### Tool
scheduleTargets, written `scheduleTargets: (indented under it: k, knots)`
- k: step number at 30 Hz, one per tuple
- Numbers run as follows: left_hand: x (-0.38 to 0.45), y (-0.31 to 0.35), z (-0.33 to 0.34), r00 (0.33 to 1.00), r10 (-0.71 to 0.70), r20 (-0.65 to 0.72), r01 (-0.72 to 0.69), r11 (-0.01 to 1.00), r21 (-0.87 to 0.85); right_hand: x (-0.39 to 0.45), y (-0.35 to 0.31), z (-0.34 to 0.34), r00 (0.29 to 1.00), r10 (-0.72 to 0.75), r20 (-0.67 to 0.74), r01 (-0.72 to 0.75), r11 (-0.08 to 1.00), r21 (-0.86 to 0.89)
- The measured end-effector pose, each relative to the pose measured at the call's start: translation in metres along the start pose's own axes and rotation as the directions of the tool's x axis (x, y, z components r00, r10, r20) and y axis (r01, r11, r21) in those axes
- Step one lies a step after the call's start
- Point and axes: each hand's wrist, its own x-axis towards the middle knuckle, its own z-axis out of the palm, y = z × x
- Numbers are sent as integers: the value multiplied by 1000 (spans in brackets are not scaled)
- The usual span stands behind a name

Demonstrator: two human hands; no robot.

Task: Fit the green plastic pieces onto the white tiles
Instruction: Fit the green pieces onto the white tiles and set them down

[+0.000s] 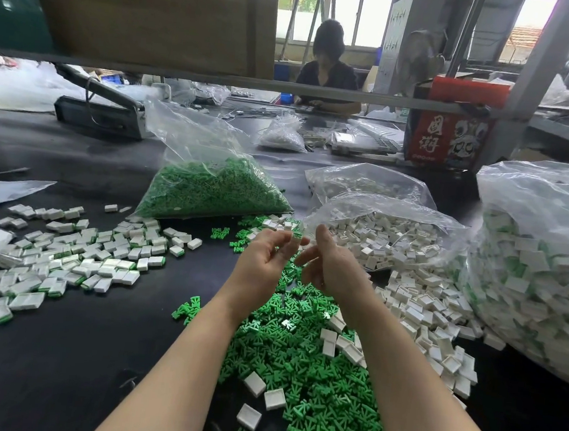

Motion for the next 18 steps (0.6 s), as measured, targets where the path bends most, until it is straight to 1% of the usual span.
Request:
scheduleTargets:
  k: [2,4,7,11,12,14,18]
  knots:
    - [1,0,2,1000,2,0,-2,998,59,1,2,1,996,27,86,-35,995,94]
    - [1,0,2,1000,-4,-5,4,999,54,2,4,1,990,27,140,-48,988,148]
    - [0,3,1,1000,10,10,-10,1000,22,4,7,1,983,8,181,-47,976,214]
    - [0,8,2,998,35,56,-37,999,37,5,8,2,975,-18,220,-45,960,277]
    - [0,10,2,996,31,84,-32,999,8,4,8,3,973,-27,229,-40,958,283]
    - [-2,13,5,993,0,122,12,995,-101,3,8,3,971,-35,237,-40,952,305]
    - [-3,17,9,996,-72,60,84,969,-231,2,7,5,967,-43,251,-40,948,317]
